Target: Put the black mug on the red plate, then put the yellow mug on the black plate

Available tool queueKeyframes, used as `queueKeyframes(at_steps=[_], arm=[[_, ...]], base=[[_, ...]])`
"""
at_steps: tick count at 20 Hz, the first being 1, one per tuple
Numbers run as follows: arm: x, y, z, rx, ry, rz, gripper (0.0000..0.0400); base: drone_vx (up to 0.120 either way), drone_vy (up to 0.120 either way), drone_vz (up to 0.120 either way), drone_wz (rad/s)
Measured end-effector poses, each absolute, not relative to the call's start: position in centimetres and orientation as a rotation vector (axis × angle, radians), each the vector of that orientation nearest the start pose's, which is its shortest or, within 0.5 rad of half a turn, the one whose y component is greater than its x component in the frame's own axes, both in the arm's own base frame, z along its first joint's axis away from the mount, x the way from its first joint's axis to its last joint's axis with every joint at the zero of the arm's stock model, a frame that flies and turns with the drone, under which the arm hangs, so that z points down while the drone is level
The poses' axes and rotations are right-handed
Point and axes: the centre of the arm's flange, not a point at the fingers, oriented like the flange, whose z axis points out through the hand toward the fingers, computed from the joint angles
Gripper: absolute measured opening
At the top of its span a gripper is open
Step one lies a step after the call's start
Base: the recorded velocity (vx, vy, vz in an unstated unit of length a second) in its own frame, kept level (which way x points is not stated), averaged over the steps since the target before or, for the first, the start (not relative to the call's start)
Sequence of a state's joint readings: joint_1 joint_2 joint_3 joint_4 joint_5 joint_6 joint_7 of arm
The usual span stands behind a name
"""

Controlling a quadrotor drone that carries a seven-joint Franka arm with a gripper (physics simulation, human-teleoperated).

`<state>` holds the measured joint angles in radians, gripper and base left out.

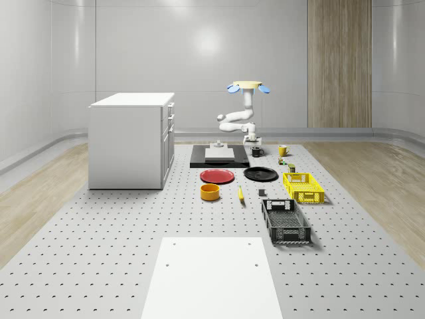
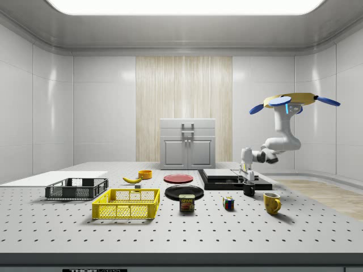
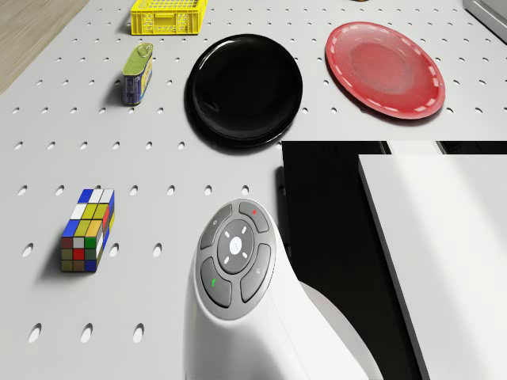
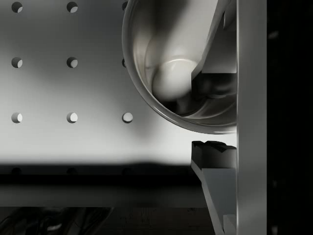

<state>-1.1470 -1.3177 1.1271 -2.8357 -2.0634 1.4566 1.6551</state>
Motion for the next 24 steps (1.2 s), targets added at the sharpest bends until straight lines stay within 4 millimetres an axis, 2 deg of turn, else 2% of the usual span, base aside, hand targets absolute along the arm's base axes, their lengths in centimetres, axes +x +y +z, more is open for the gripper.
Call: queueKeyframes(at_steps=[4,9,14,19,24], arm=[[30.7,-1.4,54.8,0.000,-0.002,0.785,0.0114],[30.7,-1.4,53.3,0.000,-0.002,0.785,0.0111],[30.7,-1.4,51.4,0.001,-0.002,0.785,0.0110],[30.7,-1.4,50.5,0.001,-0.002,0.785,0.0110],[30.7,-1.4,50.2,0.001,-0.002,0.785,0.0110]], base=[[0.000,0.000,0.000,0.000],[0.000,0.000,0.008,0.000],[0.000,0.000,0.120,0.000],[0.000,0.000,0.120,0.000],[0.112,-0.112,0.120,0.000]])
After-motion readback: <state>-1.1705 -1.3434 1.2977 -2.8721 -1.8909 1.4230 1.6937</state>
